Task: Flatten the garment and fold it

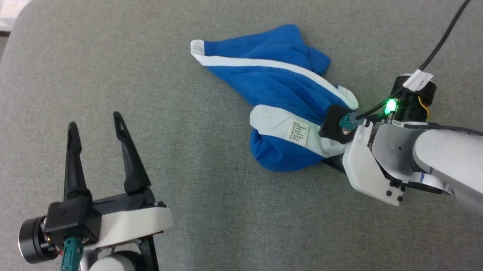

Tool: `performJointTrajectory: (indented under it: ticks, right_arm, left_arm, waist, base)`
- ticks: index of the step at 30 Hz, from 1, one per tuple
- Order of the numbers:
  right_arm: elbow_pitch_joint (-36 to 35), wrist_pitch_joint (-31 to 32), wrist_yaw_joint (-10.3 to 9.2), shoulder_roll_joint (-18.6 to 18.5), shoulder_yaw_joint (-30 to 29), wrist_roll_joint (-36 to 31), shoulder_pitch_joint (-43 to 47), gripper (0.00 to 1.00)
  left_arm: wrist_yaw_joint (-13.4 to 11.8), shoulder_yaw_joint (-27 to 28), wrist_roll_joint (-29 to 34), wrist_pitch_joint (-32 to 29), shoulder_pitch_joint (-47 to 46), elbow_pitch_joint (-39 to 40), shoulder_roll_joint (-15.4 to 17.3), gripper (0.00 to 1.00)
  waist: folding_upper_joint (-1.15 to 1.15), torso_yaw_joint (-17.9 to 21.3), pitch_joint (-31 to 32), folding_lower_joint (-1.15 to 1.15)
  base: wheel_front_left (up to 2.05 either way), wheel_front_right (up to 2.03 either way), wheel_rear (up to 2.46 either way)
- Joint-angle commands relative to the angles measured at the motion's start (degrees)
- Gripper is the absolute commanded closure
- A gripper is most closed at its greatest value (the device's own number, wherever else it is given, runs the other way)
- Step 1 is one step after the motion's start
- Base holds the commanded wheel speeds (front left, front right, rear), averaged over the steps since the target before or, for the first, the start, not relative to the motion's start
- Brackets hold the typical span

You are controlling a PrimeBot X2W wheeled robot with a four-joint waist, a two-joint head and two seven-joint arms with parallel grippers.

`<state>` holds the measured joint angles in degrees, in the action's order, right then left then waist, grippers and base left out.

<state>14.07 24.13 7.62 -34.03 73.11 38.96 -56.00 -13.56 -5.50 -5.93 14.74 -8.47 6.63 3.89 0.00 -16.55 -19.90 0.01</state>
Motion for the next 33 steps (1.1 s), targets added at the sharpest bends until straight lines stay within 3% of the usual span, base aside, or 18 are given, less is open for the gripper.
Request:
performJointTrajectory:
  ticks: [1, 2, 4, 9, 15, 22, 27, 30, 31, 32, 33]
  right_arm:
    - [1.62, -0.65, -0.13, 0.06, 0.23, -0.73, 0.57, 0.51]
    - [2.01, -1.27, -0.13, 0.2, 0.23, -1.09, 0.72, 1.0]
    - [1.74, -2.48, -0.13, 0.12, 0.24, -1.41, 1.07, 1.0]
    - [-2.74, -12.25, -0.13, -3.07, 0.24, -3.34, -0.23, 1.0]
    - [-8.24, -21.56, -0.13, -12.54, 0.24, -4.07, -0.75, 1.0]
    - [-10.29, -21.67, -0.13, -23.13, 0.24, -4.63, 10.99, 1.0]
    - [-8.25, -22.1, -0.13, -23.53, 0.24, -3.04, 20.94, 1.0]
    - [-5.49, -24.53, -0.13, -21.05, -1.41, -2.45, 25.61, 1.0]
    - [-3.87, -27.13, -0.13, -18.76, -4.64, -2.02, 27.74, 0.11]
    - [-3.47, -28.47, -0.13, -17.85, -6.63, -2.06, 28.58, 0.0]
    - [-3.33, -29.6, -0.13, -17.18, -8.59, -2.72, 29.29, 0.0]
  left_arm:
    - [0.6, 0.79, 0.57, 0.26, -1.0, -0.25, -0.26, 0.0]
    - [0.84, 1.11, 0.77, 0.26, -1.02, -0.4, -0.36, 0.0]
    - [1.24, 1.67, 1.15, 0.26, -0.8, -0.74, -0.51, 0.0]
    - [1.98, 3.49, 1.83, 0.26, 0.85, -0.76, -0.7, 0.0]
    - [3.51, 6.26, 2.52, 0.26, 3.72, -0.71, -0.62, 0.0]
    - [5.24, 7.21, 3.35, 0.26, 4.67, -1.25, -0.67, 0.0]
    - [5.56, 7.17, 3.71, 0.26, 5.2, -1.7, -0.73, 0.0]
    - [5.7, 7.56, 3.77, 0.26, 5.72, -2.18, -0.76, 0.0]
    - [6.12, 7.88, 3.96, 0.26, 5.89, -2.52, -0.46, 0.0]
    - [6.4, 8.14, 4.03, 0.26, 5.74, -2.68, -0.11, 0.0]
    - [6.66, 8.33, 4.11, 0.26, 5.5, -2.71, 0.19, 0.0]
  waist:
    - [0.0, -0.51, -1.27, -0.01]
    - [0.0, -0.2, -1.16, -0.01]
    - [0.0, 0.64, -0.49, -0.01]
    - [0.0, 3.8, 3.07, -0.01]
    - [0.0, 9.21, 7.41, -0.01]
    - [0.0, 13.09, 9.28, -0.01]
    - [0.0, 14.24, 9.98, -0.01]
    - [0.0, 15.31, 10.77, -0.01]
    - [0.0, 16.19, 11.5, -0.01]
    - [0.0, 16.62, 11.87, -0.01]
    - [0.0, 17.07, 12.26, -0.01]
  base:
    - [0.0, 0.0, 0.0]
    - [0.0, 0.0, 0.0]
    - [0.0, 0.0, 0.0]
    - [0.0, 0.0, 0.0]
    - [0.0, 0.0, 0.0]
    - [0.0, 0.0, 0.0]
    - [0.0, 0.0, 0.0]
    - [0.0, 0.0, 0.0]
    - [0.0, 0.0, 0.0]
    - [0.0, 0.0, 0.0]
    - [0.0, 0.0, 0.0]
